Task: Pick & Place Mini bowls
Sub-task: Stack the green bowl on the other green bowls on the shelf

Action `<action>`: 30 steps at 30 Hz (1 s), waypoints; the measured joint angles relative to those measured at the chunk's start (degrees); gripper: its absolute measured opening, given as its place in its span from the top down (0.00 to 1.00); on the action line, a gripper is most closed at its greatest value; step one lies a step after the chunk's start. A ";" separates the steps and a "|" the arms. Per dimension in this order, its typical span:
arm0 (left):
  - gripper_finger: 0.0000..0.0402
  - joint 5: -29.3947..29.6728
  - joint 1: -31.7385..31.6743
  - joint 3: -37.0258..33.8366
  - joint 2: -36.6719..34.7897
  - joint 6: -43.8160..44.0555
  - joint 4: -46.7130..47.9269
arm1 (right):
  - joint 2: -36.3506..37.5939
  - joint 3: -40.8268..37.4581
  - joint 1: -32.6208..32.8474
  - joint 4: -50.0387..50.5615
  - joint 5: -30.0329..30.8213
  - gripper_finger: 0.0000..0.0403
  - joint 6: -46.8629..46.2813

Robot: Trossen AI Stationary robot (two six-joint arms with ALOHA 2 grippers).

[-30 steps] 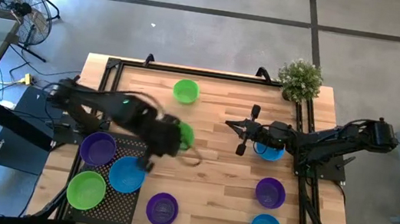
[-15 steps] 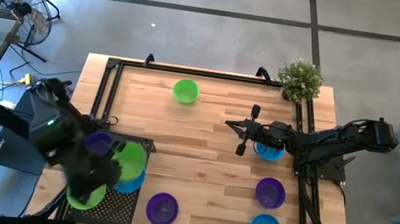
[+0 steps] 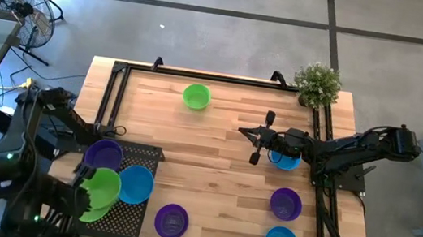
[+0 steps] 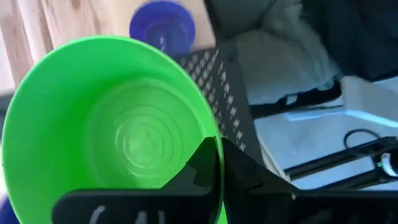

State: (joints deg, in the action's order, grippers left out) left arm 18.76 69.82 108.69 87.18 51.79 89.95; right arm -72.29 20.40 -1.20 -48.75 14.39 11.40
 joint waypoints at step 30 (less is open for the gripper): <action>1.00 0.53 6.30 -9.96 0.09 16.70 -6.42 | 0.00 0.00 -0.01 0.00 0.00 1.00 -0.46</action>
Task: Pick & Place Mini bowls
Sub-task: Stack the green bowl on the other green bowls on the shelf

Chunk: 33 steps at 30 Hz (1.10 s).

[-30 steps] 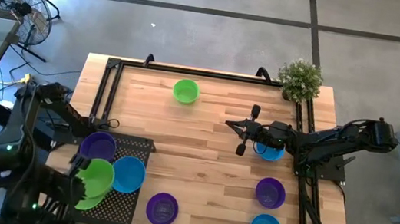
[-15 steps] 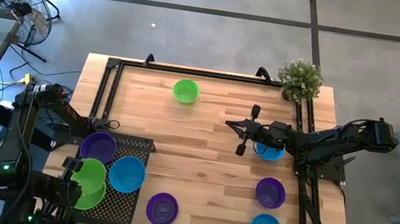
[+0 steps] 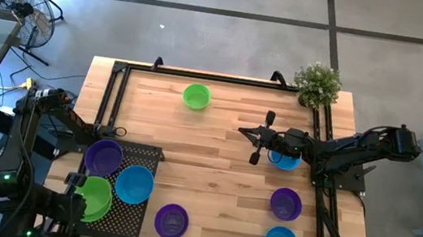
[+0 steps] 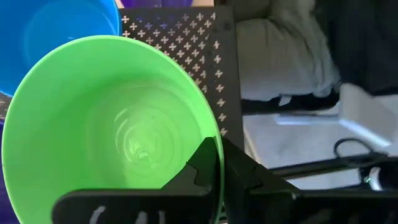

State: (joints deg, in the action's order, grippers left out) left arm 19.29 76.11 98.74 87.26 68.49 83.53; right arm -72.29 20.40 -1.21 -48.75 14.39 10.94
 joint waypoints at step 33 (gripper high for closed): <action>0.76 -7.76 -5.26 -0.02 4.46 -2.20 2.35 | 0.00 0.00 0.02 0.04 0.00 1.00 0.00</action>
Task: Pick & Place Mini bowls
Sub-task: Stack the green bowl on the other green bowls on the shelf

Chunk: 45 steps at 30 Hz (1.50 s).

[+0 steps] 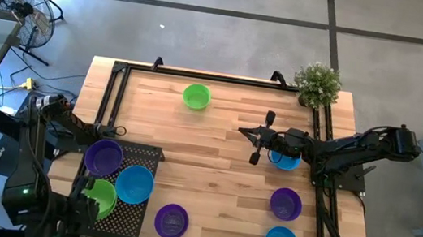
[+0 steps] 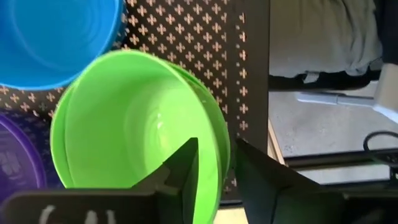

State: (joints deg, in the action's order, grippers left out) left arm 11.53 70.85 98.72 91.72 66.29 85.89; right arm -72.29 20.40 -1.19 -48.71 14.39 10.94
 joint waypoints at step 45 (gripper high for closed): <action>0.73 -1.17 0.02 0.04 0.55 1.70 2.58 | -0.02 0.00 0.00 0.07 0.00 1.00 0.02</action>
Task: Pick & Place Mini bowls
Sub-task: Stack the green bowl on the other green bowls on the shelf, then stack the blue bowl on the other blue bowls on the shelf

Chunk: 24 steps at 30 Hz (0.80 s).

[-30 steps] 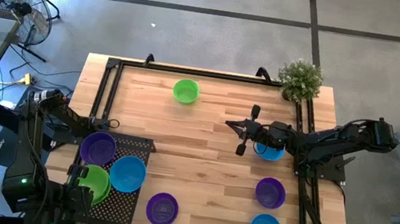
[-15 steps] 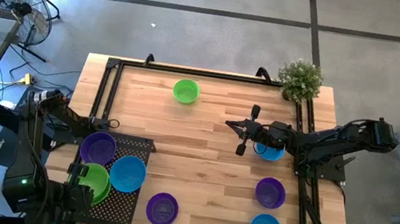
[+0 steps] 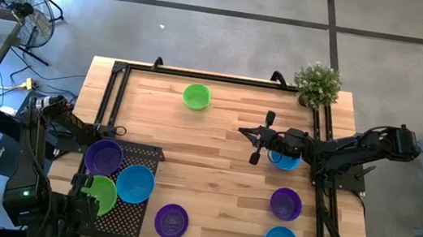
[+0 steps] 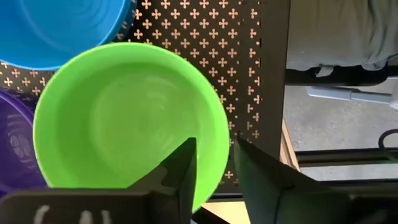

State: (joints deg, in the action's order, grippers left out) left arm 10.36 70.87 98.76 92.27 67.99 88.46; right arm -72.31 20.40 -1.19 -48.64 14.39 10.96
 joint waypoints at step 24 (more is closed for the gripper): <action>0.98 14.47 -4.93 0.00 -3.46 -22.49 -3.33 | 0.00 0.00 0.00 0.04 -0.02 1.00 0.00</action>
State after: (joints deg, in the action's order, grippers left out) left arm 24.83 65.94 98.76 88.81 45.50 85.13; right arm -72.31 20.40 -1.20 -48.60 14.37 10.96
